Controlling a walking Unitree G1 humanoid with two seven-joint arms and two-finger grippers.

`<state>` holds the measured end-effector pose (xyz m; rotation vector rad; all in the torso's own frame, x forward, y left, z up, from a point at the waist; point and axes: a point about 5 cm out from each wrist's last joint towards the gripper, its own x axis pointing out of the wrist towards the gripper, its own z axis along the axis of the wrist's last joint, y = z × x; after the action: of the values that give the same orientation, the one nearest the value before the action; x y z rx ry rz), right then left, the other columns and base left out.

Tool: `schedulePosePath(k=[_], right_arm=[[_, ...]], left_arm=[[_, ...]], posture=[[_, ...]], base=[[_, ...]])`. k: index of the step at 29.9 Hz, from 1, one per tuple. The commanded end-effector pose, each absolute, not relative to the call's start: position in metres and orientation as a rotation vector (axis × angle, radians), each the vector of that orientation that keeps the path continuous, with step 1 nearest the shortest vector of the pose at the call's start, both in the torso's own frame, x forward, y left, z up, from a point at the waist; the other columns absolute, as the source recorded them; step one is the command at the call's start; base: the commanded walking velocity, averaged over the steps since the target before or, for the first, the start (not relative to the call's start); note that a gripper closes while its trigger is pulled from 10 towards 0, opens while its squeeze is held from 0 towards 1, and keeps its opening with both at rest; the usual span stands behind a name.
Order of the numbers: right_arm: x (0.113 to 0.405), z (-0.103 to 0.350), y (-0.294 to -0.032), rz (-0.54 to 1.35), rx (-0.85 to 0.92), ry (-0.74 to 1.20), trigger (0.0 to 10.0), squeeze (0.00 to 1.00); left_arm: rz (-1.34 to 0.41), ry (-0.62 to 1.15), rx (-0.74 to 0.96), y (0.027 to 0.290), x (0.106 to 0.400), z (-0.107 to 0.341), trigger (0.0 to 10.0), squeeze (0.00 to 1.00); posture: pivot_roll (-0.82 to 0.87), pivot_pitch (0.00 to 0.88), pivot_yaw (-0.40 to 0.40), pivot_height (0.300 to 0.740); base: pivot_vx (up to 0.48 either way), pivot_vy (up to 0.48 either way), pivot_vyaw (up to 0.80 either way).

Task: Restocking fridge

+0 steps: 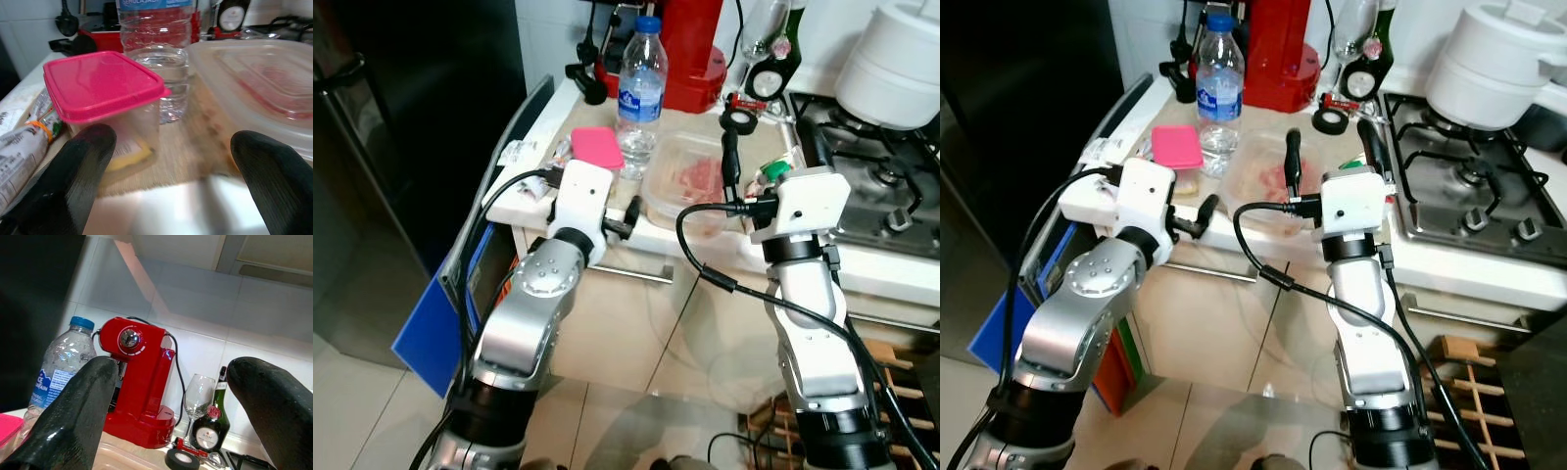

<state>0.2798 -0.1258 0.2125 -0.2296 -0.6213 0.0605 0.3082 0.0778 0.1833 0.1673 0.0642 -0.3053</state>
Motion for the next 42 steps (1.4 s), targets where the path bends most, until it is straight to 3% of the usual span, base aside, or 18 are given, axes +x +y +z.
schedulePosePath(k=[1,9,32,36,42], right_arm=[[0.280,0.216,-0.126,0.055,-0.237,-0.624,10.0,0.00],[0.277,0.212,-0.126,0.055,-0.238,-0.602,10.0,0.00],[0.273,0.202,-0.124,0.087,-0.247,-0.564,10.0,0.00],[0.274,0.201,-0.124,0.093,-0.249,-0.560,10.0,0.00],[0.275,0.200,-0.124,0.103,-0.256,-0.558,10.0,0.00]], left_arm=[[-0.283,0.056,0.193,0.071,0.313,0.186,10.0,0.00],[-0.130,0.135,0.275,0.089,0.320,0.173,10.0,0.00],[0.001,0.065,0.333,0.119,0.317,0.186,10.0,0.00],[-0.028,0.054,0.275,0.114,0.316,0.189,10.0,0.00],[-0.218,-0.003,0.210,0.084,0.305,0.203,10.0,0.00]], posture=[[-0.04,0.000,-0.056,0.740],[-0.04,0.000,-0.055,0.740],[-0.02,0.000,-0.068,0.740],[-0.02,0.000,-0.071,0.740],[-0.02,0.000,-0.080,0.740]], base=[[0.000,0.000,0.00],[0.000,0.000,0.00],[0.000,0.000,0.00],[0.000,0.000,0.00],[0.000,0.000,0.00]])
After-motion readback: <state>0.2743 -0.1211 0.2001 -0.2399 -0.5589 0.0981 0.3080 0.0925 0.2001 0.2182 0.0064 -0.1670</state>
